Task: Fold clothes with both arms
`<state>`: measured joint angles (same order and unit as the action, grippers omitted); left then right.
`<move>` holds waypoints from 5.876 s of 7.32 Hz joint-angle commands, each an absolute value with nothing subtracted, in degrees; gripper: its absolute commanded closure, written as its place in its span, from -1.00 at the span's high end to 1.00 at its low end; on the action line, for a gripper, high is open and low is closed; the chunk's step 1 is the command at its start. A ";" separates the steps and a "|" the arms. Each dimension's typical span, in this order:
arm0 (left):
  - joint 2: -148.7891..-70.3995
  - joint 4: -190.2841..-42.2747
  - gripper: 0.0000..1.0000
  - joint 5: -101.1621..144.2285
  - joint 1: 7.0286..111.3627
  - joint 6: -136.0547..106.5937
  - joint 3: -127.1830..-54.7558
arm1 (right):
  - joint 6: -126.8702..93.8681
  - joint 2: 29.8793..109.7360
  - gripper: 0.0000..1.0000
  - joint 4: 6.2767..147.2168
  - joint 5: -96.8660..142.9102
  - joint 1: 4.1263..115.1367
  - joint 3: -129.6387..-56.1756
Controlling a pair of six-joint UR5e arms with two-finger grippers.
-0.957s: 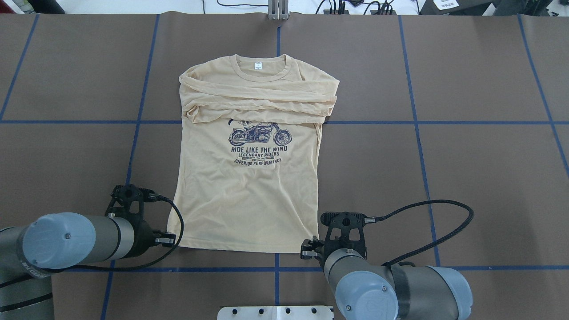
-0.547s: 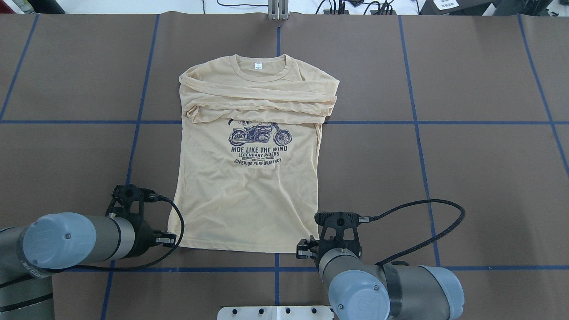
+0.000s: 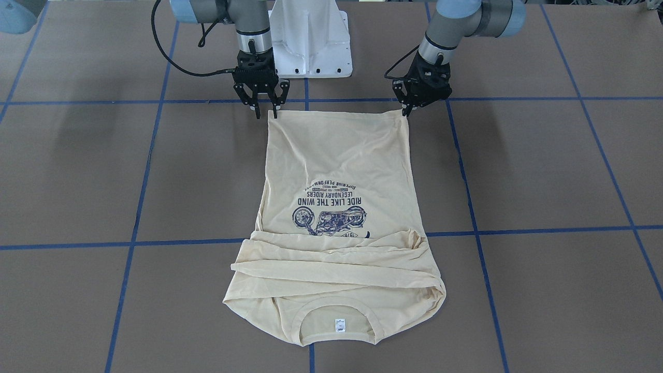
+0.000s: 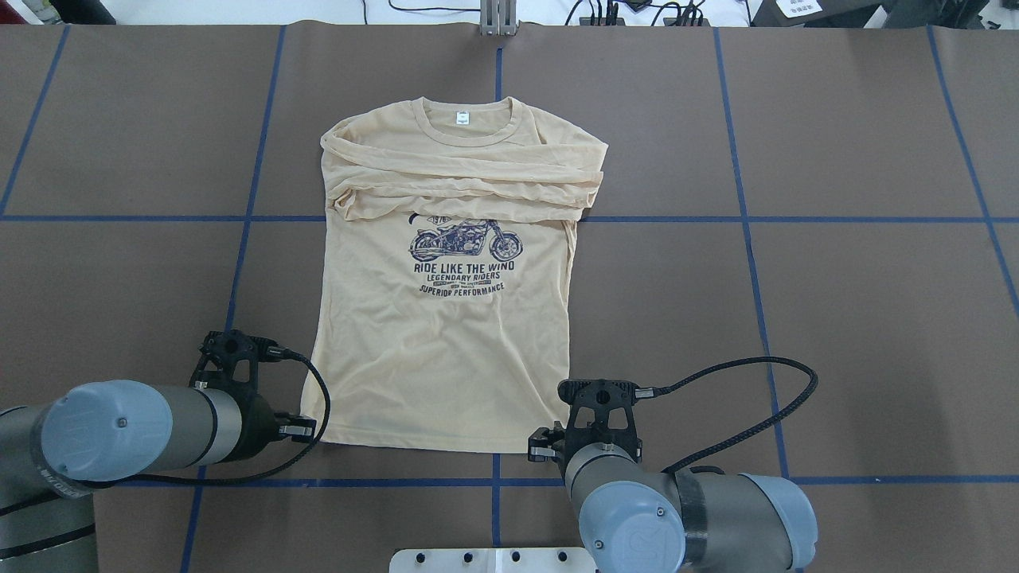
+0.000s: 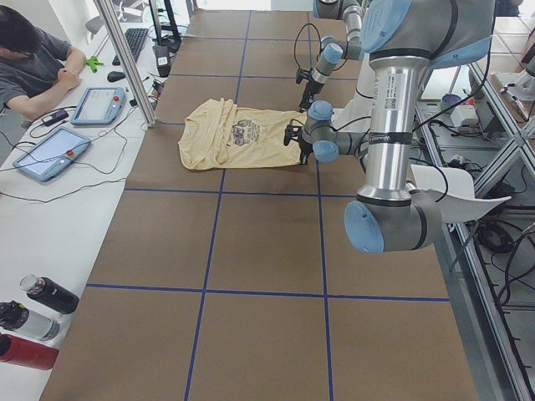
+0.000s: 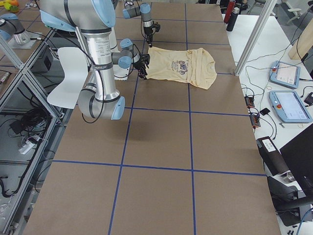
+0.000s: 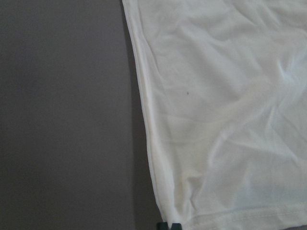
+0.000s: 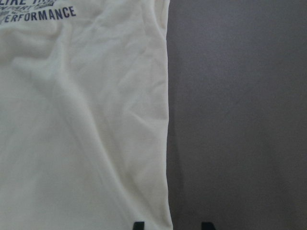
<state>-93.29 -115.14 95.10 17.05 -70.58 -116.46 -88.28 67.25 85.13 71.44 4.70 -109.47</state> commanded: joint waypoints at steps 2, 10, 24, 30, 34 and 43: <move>-93.25 -115.14 -1.00 95.10 17.05 -70.58 -116.46 | -88.24 67.15 -0.06 85.08 71.46 4.66 -109.16; -93.25 -115.14 -1.00 95.19 17.05 -70.49 -116.37 | -88.42 65.57 -0.31 85.52 71.63 4.57 -107.67; -93.43 -115.14 -1.00 95.27 17.05 -70.40 -116.46 | -88.33 65.48 -0.49 85.78 71.72 4.48 -106.96; -93.78 -115.14 -1.00 95.27 17.23 -70.40 -116.98 | -88.07 65.65 -1.00 85.87 73.38 6.67 -110.10; -94.04 -107.01 -1.00 102.37 20.30 -70.05 -128.36 | -85.78 67.84 -1.00 95.77 80.76 11.42 -125.12; -94.04 -104.33 -1.00 105.38 14.06 -74.26 -140.72 | -86.40 81.13 -1.00 102.30 80.51 -0.20 -148.64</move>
<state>-93.63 -104.34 105.39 14.04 -72.94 -141.18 -86.32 81.46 101.99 80.62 -2.03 -149.40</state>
